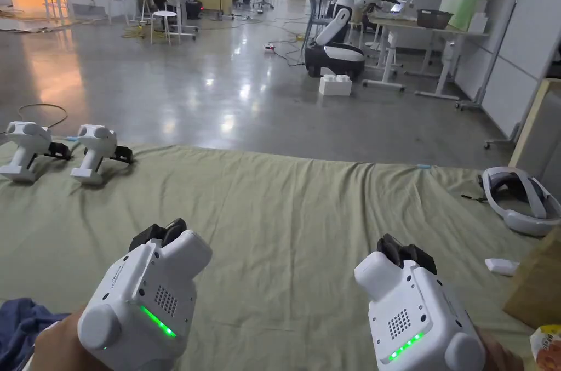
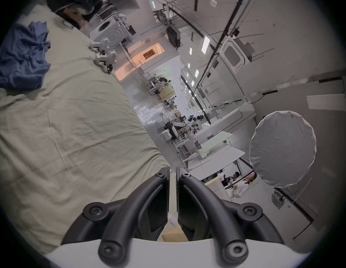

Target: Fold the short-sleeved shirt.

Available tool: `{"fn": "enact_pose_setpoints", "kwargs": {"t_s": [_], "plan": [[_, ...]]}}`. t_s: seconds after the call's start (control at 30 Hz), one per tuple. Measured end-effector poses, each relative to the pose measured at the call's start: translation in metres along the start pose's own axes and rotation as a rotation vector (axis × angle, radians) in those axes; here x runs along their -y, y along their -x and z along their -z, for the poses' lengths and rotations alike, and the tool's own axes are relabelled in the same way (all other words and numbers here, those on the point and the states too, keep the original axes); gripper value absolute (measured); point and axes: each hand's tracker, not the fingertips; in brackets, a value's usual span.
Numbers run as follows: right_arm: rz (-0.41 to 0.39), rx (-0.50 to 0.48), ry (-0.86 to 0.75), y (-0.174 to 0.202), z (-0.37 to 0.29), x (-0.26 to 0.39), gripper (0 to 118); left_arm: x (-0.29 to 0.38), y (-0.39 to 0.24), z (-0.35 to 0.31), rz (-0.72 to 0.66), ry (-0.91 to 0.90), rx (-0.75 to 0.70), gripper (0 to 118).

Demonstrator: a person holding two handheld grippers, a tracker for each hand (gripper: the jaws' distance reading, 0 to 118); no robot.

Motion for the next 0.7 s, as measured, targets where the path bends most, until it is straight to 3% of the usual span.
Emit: {"fn": "enact_pose_setpoints", "kwargs": {"t_s": [0.07, 0.17, 0.23, 0.33, 0.4, 0.5, 0.6, 0.7], "plan": [[0.097, -0.013, 0.031, -0.004, 0.001, -0.002, 9, 0.001, 0.007, 0.0, -0.089, 0.012, 0.01, 2], [0.355, -0.004, 0.083, -0.017, -0.001, -0.005, 9, 0.005, 0.032, 0.001, -0.511, 0.037, 0.052, 2], [0.618, -0.032, 0.108, -0.03, -0.004, -0.006, 9, 0.024, 0.048, 0.009, -0.872, 0.012, 0.138, 2], [1.069, -0.057, 0.157, -0.042, -0.007, 0.004, 9, 0.042, 0.051, 0.01, -1.155, 0.026, 0.116, 2], [1.248, -0.038, 0.179, -0.032, 0.011, 0.022, 9, 0.052, 0.051, 0.012, -1.278, 0.011, 0.125, 2], [1.321, -0.001, 0.159, -0.03, 0.006, 0.025, 9, 0.061, 0.046, 0.011, -1.319, 0.014, 0.118, 2], [1.253, -0.009, 0.146, -0.029, 0.006, 0.02, 9, 0.068, 0.049, 0.011, -1.303, 0.002, 0.116, 2], [1.134, -0.015, 0.13, -0.023, 0.004, 0.013, 9, 0.074, 0.053, 0.014, -1.195, 0.016, 0.105, 2]]}}
